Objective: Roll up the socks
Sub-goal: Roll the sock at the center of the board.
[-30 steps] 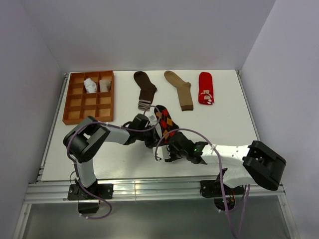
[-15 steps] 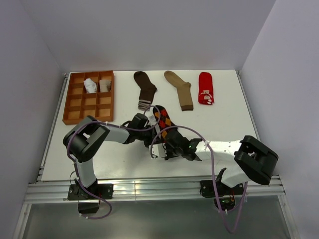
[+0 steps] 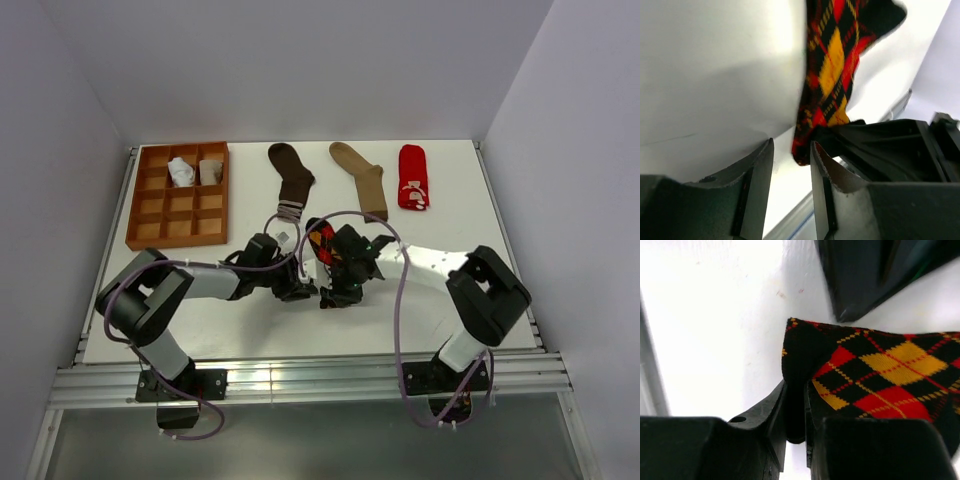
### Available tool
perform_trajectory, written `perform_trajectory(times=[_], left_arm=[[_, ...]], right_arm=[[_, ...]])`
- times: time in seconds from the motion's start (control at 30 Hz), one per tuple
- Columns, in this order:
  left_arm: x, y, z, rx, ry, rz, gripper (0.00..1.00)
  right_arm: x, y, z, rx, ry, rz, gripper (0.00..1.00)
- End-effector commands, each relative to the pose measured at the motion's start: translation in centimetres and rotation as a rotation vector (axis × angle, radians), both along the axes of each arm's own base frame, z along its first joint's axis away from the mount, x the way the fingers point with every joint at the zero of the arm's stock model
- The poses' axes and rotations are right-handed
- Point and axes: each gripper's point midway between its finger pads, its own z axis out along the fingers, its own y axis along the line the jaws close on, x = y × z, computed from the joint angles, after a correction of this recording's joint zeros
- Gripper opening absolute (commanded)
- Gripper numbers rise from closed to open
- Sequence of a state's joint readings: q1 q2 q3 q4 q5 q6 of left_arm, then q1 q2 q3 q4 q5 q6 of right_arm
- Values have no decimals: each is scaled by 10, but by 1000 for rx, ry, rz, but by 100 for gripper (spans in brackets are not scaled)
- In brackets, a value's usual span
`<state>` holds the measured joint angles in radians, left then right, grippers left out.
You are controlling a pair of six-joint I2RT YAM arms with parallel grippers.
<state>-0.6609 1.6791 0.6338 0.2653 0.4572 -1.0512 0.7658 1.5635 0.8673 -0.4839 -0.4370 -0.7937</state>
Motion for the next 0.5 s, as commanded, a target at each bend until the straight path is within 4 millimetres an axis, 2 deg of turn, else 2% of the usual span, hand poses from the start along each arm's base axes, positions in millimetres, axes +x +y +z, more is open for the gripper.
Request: perform_trajectory(times=[0.0, 0.17, 0.27, 0.33, 0.37, 0.4, 0.47], left_arm=[[18, 11, 7, 25, -106, 82, 41], [24, 23, 19, 27, -203, 145, 38], [29, 38, 25, 66, -284, 191, 37], [27, 45, 35, 76, -342, 201, 37], [31, 50, 37, 98, -371, 229, 36], [31, 51, 45, 111, -417, 227, 37], [38, 51, 57, 149, -489, 249, 37]], right_arm=[[-24, -9, 5, -25, 246, -17, 13], [-25, -11, 9, -44, 500, -36, 14], [-14, -11, 20, -2, 594, -58, 15], [-8, -13, 18, 30, 686, -79, 15], [-6, -13, 28, 34, 732, -87, 15], [-2, -16, 22, 39, 792, -117, 15], [3, -15, 28, 65, 860, -132, 15]])
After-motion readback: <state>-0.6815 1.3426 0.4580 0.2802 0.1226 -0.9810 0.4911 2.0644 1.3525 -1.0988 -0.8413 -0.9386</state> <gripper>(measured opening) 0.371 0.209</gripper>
